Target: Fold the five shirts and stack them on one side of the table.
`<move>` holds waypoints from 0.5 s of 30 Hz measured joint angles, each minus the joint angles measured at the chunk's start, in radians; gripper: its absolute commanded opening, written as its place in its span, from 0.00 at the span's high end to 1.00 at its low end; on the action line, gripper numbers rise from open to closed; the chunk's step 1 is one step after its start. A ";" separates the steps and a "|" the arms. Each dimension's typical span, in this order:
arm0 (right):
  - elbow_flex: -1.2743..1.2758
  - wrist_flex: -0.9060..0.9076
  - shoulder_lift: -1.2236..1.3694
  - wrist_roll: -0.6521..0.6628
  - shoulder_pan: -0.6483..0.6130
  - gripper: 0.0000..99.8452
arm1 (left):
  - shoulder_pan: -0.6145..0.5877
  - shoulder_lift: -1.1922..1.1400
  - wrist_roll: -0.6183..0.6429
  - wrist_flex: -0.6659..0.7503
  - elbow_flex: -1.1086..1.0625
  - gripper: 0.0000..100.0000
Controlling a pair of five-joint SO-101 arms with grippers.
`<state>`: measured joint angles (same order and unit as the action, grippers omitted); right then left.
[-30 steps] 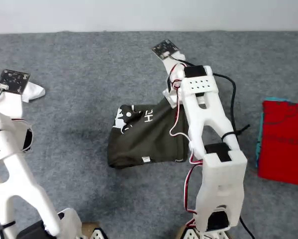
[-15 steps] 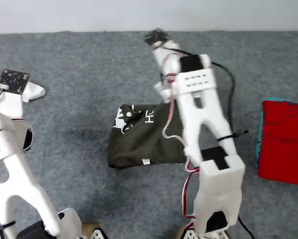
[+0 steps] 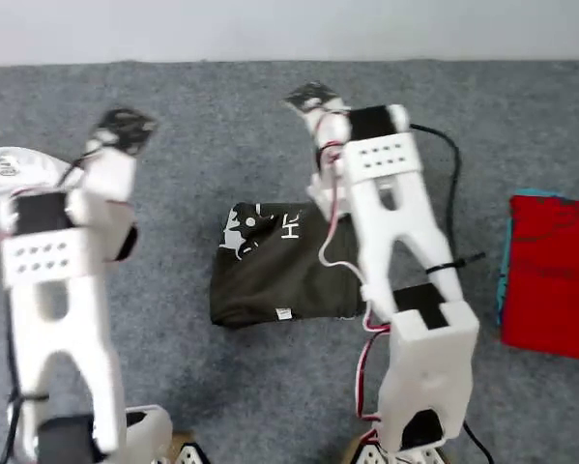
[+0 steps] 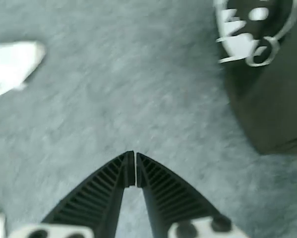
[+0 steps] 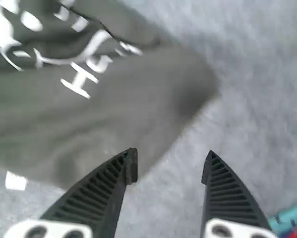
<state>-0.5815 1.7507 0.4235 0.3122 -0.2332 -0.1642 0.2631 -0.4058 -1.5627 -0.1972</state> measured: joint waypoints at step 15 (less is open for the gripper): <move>0.000 0.003 -0.091 0.000 0.342 0.78 | 0.339 -0.724 0.052 -0.147 0.697 0.92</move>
<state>-0.5815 1.7538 0.3330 0.3122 0.1089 0.1749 -0.4611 -0.3537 -1.7100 0.4994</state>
